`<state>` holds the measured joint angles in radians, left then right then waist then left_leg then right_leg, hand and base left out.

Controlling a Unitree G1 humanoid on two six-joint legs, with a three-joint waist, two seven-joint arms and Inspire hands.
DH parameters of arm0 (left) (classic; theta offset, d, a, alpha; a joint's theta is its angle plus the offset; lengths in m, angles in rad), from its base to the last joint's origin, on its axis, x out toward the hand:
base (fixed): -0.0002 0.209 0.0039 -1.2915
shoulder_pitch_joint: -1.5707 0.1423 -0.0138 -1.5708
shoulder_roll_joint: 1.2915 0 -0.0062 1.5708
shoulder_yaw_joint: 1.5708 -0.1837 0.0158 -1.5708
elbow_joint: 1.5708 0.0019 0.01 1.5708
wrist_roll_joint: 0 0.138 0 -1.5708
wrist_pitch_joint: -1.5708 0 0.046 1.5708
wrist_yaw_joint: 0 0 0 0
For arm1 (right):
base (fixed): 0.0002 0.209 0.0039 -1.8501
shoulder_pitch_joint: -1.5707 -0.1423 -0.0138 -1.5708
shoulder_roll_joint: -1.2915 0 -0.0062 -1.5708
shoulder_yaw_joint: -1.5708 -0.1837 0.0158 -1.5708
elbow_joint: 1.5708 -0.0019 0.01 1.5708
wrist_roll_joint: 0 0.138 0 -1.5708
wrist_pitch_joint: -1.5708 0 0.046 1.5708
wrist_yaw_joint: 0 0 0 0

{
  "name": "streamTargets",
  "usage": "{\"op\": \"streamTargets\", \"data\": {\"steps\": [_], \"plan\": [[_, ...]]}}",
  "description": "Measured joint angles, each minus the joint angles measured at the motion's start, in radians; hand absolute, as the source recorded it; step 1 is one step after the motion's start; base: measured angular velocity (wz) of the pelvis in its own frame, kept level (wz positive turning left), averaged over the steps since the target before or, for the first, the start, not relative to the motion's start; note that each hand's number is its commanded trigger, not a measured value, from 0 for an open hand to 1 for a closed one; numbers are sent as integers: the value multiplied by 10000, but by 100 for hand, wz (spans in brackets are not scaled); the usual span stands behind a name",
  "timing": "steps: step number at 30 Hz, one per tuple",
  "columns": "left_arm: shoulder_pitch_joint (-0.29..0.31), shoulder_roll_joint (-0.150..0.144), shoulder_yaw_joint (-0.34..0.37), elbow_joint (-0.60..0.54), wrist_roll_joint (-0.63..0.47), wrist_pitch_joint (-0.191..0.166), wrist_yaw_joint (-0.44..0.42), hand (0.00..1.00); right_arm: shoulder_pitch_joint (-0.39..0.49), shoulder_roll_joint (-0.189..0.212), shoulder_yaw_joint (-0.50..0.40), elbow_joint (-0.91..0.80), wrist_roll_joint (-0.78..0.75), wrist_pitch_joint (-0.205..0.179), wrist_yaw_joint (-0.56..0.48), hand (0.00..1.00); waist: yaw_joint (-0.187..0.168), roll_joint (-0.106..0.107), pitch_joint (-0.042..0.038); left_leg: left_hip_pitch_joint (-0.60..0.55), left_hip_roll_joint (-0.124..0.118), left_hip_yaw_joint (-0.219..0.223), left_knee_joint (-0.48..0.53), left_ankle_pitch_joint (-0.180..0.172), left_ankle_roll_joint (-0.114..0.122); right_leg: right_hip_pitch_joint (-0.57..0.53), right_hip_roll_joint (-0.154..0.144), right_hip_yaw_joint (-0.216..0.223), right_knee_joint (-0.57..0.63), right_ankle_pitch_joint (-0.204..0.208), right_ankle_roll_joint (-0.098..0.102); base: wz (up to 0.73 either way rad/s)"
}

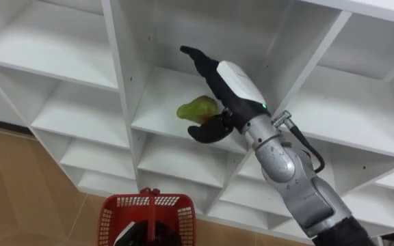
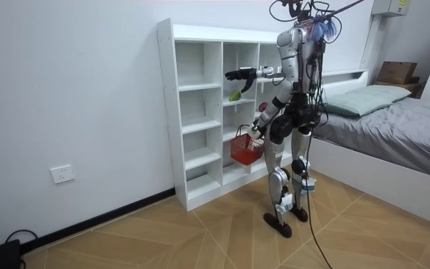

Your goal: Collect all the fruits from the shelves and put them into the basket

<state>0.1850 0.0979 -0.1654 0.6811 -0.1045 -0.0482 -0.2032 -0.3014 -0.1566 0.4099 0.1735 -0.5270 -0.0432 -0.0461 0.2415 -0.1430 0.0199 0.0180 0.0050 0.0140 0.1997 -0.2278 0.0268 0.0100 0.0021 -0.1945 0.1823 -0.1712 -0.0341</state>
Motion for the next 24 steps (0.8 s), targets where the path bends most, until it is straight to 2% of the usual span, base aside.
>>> {"op": "streamTargets", "data": {"steps": [7,17,18,24], "plan": [[-94,35,34,-9,14,5,-27,100,-29,-43,26,423,39,-5,-65,0,140,-142,57,-176,-10,-144,29,2,-2,-111,-9,-37,-88,1,-1,4],[-78,58,62,-72,299,6,-59,100,-26,-241,24,567,-294,6,-47,0,161,-238,30,-231,-11,-273,18,12,-19,-117,8,-65,-141,2,-3,2],[-25,69,70,-174,309,10,-64,100,-26,-256,25,653,-357,10,-48,0,206,-279,10,-220,-10,-282,15,12,-19,-108,11,-53,-145,2,-3,0],[15,131,73,-466,309,11,-215,100,-27,-391,52,1284,-369,234,-52,0,626,-499,66,-157,-14,-319,7,12,-20,-45,7,-52,-156,2,-3,-1]]}}
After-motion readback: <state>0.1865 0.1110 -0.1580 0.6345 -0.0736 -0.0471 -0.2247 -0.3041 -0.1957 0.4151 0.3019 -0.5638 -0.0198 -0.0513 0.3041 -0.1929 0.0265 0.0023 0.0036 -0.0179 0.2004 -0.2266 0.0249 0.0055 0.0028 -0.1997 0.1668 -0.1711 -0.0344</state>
